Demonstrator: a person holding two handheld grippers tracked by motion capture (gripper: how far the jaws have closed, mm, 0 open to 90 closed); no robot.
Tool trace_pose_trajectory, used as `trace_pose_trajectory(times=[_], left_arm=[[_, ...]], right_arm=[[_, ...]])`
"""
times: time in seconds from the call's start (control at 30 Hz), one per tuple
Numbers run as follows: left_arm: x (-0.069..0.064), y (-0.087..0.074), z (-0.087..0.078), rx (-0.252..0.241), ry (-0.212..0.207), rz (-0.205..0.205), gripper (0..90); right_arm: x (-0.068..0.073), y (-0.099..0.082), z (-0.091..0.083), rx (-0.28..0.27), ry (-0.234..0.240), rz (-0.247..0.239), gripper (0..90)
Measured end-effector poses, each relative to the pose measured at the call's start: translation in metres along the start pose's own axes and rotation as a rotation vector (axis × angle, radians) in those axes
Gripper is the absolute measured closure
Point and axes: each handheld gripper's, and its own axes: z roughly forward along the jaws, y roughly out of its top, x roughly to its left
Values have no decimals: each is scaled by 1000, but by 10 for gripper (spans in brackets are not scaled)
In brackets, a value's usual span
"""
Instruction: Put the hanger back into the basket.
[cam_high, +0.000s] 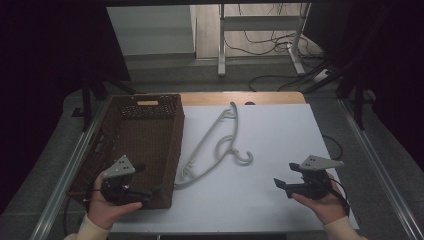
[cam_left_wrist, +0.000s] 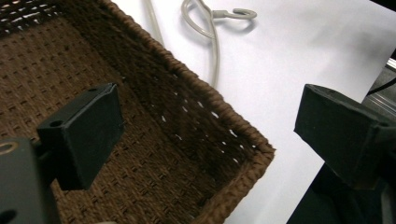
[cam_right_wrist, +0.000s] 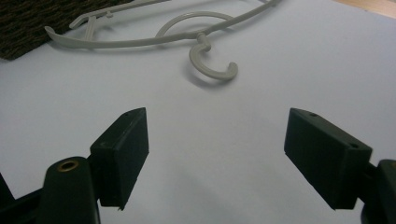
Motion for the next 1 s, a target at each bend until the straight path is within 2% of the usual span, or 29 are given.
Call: trace_pose_trajectory(times=[0.23,0.27,0.4,0.53,0.8,0.83,1.0], left_arm=[[3,-2,0,2,2,-8,84],[3,-2,-1,0,2,-9,84],[3,-2,-1,0,1,-5,84],[4,-3,0,7,-1,-8,86],[4,-3,3,16,1,0,89],[4,-3,3,17,1,1,89],[4,-3,3,21,1,4,90]], right_arm=[[-2,22,17,33,30,-20,198],[0,33,22,39,29,-44,199],[-1,51,35,41,34,-50,205],[-1,65,51,74,40,-55,213],[-9,81,86,135,57,-29,260],[-9,81,86,135,57,-29,260],[-15,89,109,181,67,-19,332]])
